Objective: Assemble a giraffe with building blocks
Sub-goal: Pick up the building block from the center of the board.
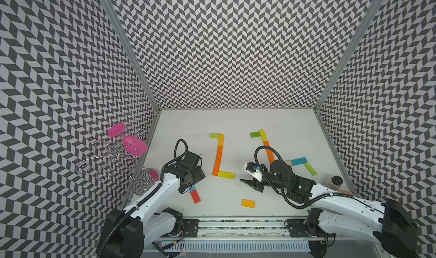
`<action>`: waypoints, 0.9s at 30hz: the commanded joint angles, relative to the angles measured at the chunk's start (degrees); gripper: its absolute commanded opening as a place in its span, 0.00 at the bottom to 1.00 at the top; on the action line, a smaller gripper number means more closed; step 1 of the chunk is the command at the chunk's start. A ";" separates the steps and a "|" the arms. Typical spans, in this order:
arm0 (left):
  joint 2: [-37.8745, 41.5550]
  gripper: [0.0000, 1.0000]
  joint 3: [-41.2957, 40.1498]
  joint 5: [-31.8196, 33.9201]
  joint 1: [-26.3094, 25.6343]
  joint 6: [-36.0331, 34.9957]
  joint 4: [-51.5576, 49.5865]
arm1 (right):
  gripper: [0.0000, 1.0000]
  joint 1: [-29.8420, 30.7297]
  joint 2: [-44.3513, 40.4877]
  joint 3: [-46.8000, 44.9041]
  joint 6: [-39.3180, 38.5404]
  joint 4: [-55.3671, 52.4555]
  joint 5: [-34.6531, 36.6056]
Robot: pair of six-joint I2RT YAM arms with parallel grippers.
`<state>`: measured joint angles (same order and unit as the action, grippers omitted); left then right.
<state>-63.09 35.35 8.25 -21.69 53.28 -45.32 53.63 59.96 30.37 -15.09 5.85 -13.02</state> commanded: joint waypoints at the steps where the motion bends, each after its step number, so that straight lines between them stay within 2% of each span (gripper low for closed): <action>1: -1.33 0.91 0.16 4.51 0.42 2.43 1.68 | 0.54 0.84 -0.73 -0.32 1.61 5.04 -1.57; 12: -9.01 0.80 -1.31 6.35 1.48 1.30 4.95 | 0.52 1.41 -0.08 -1.86 2.94 8.59 -2.01; 27: -10.42 0.67 -3.74 4.23 1.48 1.04 8.58 | 0.49 2.18 2.27 -1.30 2.74 8.07 -4.21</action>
<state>-72.55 33.12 12.82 -20.58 53.69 -38.57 55.33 61.84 28.64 -12.75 10.81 -16.32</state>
